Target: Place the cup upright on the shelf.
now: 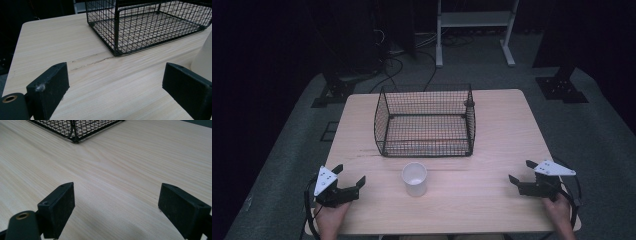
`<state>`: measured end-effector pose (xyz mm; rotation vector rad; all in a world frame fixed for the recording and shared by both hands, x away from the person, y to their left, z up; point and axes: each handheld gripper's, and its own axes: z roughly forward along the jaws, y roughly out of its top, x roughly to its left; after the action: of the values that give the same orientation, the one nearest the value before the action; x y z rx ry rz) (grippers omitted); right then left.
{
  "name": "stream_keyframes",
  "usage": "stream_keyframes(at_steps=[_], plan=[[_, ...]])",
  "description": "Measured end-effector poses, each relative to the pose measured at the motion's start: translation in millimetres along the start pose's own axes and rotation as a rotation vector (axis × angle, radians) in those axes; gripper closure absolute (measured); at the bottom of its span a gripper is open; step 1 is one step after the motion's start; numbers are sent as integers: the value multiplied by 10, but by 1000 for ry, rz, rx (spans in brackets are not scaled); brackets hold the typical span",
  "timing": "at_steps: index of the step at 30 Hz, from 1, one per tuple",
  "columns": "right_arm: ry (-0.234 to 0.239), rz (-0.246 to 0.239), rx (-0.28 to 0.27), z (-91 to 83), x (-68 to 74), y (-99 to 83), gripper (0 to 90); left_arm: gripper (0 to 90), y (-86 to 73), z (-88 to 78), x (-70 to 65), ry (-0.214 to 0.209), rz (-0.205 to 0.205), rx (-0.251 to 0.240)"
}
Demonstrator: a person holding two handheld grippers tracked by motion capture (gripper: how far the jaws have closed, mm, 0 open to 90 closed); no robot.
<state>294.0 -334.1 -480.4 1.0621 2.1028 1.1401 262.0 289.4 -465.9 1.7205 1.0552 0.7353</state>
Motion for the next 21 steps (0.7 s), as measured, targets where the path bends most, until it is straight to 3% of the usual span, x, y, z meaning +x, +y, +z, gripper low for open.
stream_keyframes(at_steps=[14,21], plan=[[-5,-5,5,4,8,2,131,36,46,19,-69,-44,17,-10],[-8,-8,12,11,13,5,131,26,83,35,-159,-97,36,-29]])
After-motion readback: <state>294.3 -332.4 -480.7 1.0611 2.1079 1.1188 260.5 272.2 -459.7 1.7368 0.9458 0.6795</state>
